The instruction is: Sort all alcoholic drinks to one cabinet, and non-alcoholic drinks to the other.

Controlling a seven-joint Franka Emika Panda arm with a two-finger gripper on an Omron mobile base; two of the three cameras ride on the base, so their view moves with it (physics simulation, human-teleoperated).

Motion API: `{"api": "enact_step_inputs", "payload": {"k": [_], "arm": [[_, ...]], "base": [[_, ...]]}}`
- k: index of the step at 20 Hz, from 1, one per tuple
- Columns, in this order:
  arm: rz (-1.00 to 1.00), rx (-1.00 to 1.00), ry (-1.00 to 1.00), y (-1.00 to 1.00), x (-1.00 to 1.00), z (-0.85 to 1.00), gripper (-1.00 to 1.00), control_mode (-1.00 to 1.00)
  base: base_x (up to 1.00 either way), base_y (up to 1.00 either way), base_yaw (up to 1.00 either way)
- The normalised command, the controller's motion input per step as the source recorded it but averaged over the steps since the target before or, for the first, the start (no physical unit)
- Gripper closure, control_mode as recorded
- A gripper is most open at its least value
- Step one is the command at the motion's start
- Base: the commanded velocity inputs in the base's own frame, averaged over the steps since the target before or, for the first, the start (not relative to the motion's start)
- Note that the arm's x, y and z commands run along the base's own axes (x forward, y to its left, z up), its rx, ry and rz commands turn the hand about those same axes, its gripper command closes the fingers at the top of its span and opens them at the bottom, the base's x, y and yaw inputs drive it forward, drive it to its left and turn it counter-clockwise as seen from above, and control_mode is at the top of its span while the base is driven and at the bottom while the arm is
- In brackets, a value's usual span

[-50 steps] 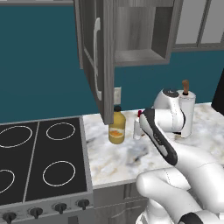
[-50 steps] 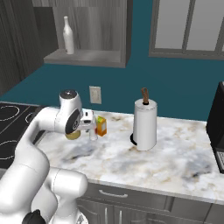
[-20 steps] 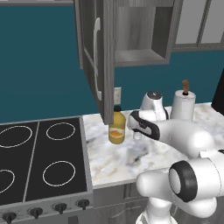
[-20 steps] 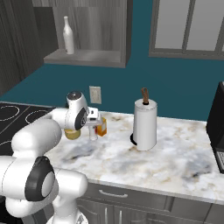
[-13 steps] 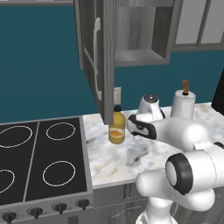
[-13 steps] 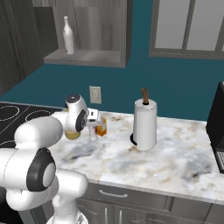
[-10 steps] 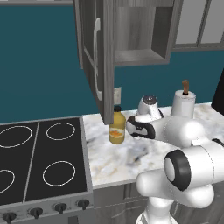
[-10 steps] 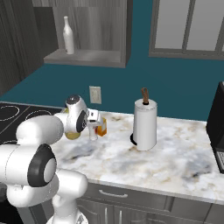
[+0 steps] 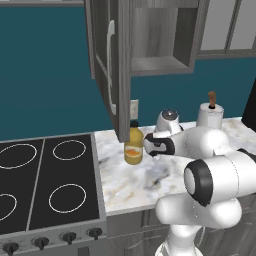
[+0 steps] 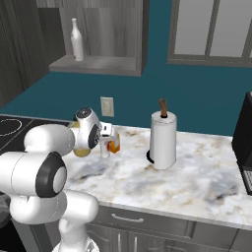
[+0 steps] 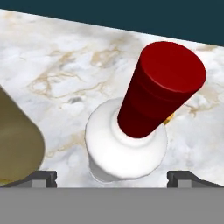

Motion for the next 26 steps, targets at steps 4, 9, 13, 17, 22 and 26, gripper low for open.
{"api": "enact_step_inputs", "payload": {"k": [4, 9, 13, 17, 22, 26], "arm": [[0.0, 0.0, 0.0, -0.02, 0.09, -0.04, -1.0, -1.0], [0.0, 0.0, 0.0, -0.01, 0.16, -0.13, -1.0, -1.0], [0.0, 0.0, 0.0, -0.01, 0.08, -0.11, -1.0, -1.0], [0.0, 0.0, 0.0, -0.01, 0.04, -0.13, -1.0, -1.0], [0.0, 0.0, 0.0, 0.0, 0.0, -0.05, 1.0, -1.0], [0.0, 0.0, 0.0, -0.01, 0.0, -0.04, 1.0, -1.0]], "base": [[0.0, 0.0, 0.0], [0.0, 0.0, 0.0], [0.0, 0.0, 0.0], [0.0, 0.0, 0.0], [0.0, 0.0, 0.0], [0.0, 0.0, 0.0]]}}
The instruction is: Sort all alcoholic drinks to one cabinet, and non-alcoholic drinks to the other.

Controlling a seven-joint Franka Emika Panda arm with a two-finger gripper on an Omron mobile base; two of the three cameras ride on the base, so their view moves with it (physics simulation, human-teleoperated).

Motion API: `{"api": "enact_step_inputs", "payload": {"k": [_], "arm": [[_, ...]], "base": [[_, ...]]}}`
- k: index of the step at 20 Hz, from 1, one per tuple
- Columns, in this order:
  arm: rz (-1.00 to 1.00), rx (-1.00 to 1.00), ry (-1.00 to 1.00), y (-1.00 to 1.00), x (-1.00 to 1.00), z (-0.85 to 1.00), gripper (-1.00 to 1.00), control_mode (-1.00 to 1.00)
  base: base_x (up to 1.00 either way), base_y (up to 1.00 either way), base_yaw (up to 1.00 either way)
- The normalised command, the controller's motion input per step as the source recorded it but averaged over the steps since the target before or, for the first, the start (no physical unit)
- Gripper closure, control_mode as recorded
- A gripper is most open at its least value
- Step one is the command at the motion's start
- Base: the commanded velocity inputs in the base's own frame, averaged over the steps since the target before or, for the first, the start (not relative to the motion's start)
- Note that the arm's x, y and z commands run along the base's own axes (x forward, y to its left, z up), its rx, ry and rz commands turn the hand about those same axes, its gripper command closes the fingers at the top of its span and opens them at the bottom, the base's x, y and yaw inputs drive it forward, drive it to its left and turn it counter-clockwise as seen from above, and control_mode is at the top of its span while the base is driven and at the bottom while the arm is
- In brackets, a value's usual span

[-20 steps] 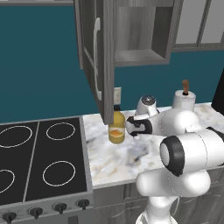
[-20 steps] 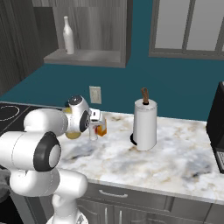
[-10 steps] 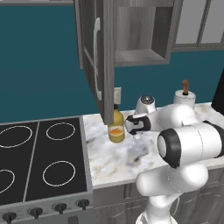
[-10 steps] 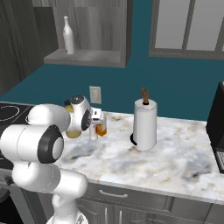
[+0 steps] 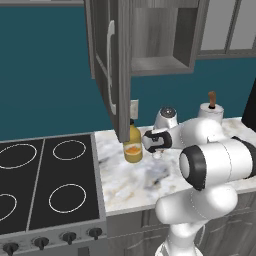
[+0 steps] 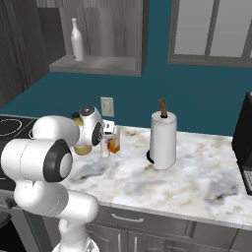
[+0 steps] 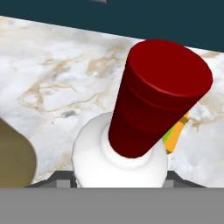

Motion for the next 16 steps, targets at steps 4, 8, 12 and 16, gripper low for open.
{"api": "enact_step_inputs", "payload": {"k": [4, 8, 12, 16], "arm": [[0.0, 0.0, 0.0, -0.01, 0.0, -0.02, 1.0, -1.0], [0.0, 0.0, 0.0, -0.03, -0.07, 0.03, 1.0, -1.0], [0.0, 0.01, -0.02, -0.08, -0.36, 0.48, 1.0, -1.0], [0.0, 0.02, -0.04, -0.04, -0.47, 0.76, 1.0, -1.0]], "base": [[0.0, 0.0, 0.0], [0.0, 0.0, 0.0], [0.0, 0.0, 0.0], [0.0, 0.0, 0.0]]}}
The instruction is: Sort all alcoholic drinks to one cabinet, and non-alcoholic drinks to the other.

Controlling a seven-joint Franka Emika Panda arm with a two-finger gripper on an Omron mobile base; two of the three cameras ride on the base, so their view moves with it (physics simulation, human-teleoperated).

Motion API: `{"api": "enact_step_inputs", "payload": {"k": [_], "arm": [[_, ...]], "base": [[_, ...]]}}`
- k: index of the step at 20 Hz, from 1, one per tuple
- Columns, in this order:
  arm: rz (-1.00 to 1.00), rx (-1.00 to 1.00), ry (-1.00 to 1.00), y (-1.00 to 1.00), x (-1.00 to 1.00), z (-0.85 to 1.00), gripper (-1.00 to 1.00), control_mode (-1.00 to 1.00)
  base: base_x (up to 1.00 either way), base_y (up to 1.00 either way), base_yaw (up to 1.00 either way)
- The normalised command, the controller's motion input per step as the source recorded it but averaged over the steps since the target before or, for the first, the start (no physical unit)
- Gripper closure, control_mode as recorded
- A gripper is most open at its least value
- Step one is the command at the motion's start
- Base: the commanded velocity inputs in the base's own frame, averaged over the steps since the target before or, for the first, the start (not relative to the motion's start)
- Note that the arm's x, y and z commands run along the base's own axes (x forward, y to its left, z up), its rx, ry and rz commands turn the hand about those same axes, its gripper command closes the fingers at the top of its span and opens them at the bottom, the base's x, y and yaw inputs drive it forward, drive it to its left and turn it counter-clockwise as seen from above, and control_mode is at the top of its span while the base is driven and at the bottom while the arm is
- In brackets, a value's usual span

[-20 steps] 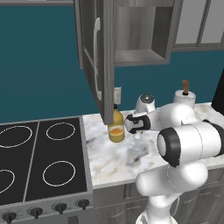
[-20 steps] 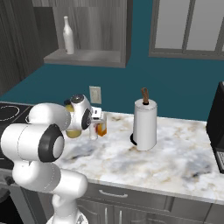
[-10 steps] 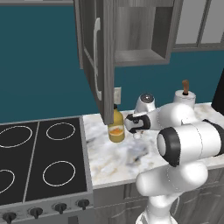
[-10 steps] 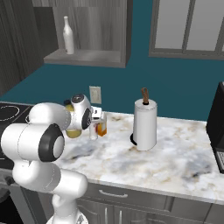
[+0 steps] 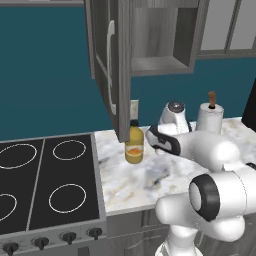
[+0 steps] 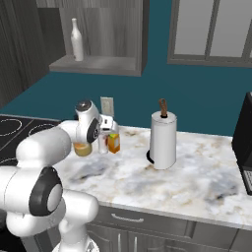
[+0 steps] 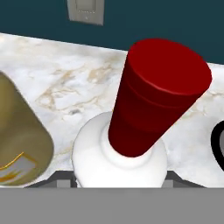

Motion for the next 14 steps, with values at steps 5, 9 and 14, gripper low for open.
{"api": "enact_step_inputs", "payload": {"k": [5, 9, 14], "arm": [[0.02, 0.01, -0.07, -0.01, -0.4, 0.79, 1.0, -1.0], [0.11, 0.0, -0.08, 0.0, -0.26, 0.89, 1.0, -1.0], [0.07, 0.0, -0.11, 0.0, -0.18, 0.94, 1.0, -1.0]], "base": [[0.0, 0.0, 0.0], [0.0, 0.0, 0.0], [0.0, 0.0, 0.0]]}}
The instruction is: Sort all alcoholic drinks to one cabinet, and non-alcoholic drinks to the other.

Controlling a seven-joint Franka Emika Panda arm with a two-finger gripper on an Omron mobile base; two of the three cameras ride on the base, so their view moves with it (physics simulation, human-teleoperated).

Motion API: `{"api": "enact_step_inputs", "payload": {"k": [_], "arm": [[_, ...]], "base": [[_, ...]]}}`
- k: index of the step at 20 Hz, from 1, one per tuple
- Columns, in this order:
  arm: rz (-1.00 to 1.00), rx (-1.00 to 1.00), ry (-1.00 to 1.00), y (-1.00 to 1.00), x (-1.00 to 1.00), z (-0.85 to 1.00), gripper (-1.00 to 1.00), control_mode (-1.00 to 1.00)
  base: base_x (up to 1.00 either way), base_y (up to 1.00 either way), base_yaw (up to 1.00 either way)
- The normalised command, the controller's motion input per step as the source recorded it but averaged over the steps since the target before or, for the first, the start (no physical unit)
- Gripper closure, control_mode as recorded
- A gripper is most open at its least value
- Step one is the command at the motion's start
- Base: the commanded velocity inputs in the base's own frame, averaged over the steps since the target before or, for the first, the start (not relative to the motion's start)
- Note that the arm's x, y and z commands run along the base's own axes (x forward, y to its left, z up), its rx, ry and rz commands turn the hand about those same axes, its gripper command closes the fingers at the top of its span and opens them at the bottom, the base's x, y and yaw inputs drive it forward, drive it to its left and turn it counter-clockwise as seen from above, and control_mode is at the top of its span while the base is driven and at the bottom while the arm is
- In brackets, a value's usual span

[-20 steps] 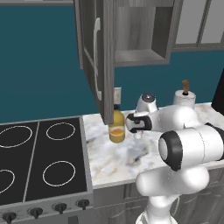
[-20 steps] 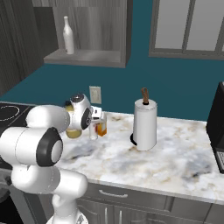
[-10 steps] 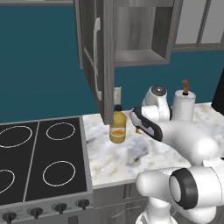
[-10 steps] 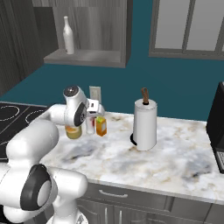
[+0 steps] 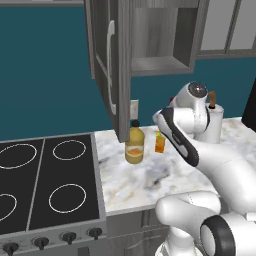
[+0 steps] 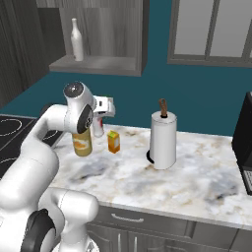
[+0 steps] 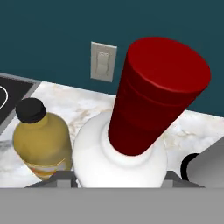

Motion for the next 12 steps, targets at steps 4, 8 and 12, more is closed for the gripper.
{"api": "enact_step_inputs", "payload": {"k": [4, 8, 12], "arm": [[0.03, 0.0, -0.17, 0.0, -0.09, 0.85, 1.0, -1.0], [0.0, 0.0, -0.17, 0.06, 0.0, 0.74, 1.0, -1.0], [0.0, 0.0, -0.2, 0.02, 0.0, 0.69, 1.0, -1.0]], "base": [[0.0, 0.0, 0.0], [0.0, 0.0, 0.0], [0.0, 0.0, 0.0]]}}
